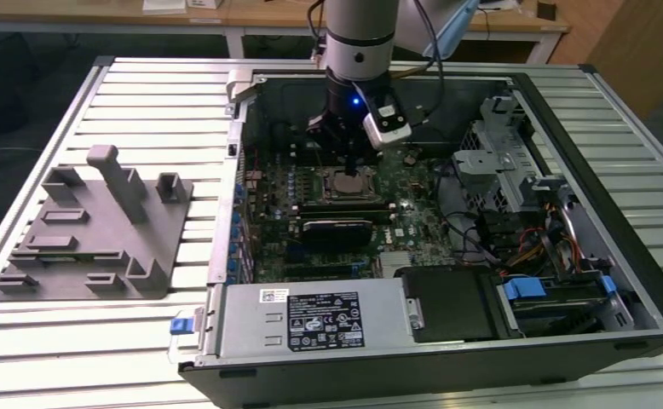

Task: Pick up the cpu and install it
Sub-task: 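Close the cpu cover, then install the first cpu locking lever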

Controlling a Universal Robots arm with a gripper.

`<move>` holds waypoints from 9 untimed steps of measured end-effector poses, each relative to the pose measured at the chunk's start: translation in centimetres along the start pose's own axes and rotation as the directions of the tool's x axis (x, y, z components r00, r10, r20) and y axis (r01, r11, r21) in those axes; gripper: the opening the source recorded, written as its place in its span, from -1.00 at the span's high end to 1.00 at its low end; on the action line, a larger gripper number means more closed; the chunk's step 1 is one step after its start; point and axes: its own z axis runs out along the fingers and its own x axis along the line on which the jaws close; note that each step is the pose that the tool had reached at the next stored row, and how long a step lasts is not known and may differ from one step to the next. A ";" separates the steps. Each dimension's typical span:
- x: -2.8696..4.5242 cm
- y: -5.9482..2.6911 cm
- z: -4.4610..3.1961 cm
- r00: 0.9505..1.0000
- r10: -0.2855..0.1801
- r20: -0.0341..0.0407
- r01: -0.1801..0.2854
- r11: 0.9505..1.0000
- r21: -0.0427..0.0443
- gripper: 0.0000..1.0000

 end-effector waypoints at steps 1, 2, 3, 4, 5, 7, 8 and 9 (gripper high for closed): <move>0.00 0.00 0.00 1.000 0.000 0.000 0.000 1.000 0.000 0.79; 0.00 0.01 0.00 1.000 0.000 0.000 0.000 1.000 0.000 0.79; 0.00 0.00 -0.01 1.000 0.000 0.000 0.000 1.000 0.000 0.79; 0.00 0.00 -0.03 1.000 0.000 0.000 0.000 1.000 0.000 0.79; 0.00 0.00 -0.13 1.000 0.000 0.000 0.000 1.000 0.000 0.79; -0.01 0.00 -0.25 1.000 0.000 0.000 0.000 1.000 0.000 0.79; -0.01 0.00 -0.26 1.000 0.000 0.000 0.000 1.000 0.000 0.79; -0.01 0.00 -0.26 1.000 0.000 0.000 0.000 1.000 0.000 0.79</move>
